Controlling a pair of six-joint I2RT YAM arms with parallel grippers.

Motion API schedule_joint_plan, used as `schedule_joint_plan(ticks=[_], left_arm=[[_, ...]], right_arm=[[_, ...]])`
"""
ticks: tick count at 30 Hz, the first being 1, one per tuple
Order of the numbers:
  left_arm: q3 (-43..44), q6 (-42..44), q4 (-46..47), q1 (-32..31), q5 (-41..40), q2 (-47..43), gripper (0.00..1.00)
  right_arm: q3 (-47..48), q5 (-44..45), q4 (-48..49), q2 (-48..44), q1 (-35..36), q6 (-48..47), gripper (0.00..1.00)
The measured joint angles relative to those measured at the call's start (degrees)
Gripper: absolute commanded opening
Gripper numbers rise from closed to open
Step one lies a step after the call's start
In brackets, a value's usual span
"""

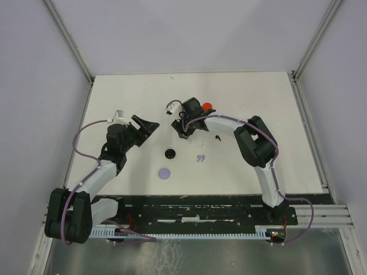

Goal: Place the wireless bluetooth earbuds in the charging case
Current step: Pick up the charging case at the center of the board.

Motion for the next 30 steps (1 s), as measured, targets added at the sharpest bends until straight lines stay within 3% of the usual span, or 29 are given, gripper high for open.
schedule_joint_plan(ticks=[3, 11, 30], left_arm=[[0.0, 0.0, 0.0, 0.0, 0.0, 0.0, 0.9], [-1.0, -0.1, 4.0, 0.0, 3.0, 4.3, 0.9], [-2.6, -6.8, 29.0, 0.3, 19.8, 23.2, 0.82]], right_arm=[[0.0, 0.1, 0.0, 0.0, 0.0, 0.0, 0.39], [-2.4, -0.9, 3.1, -1.0, -0.3, 0.6, 0.3], [-11.0, -12.7, 6.4, -15.7, -3.3, 7.0, 0.3]])
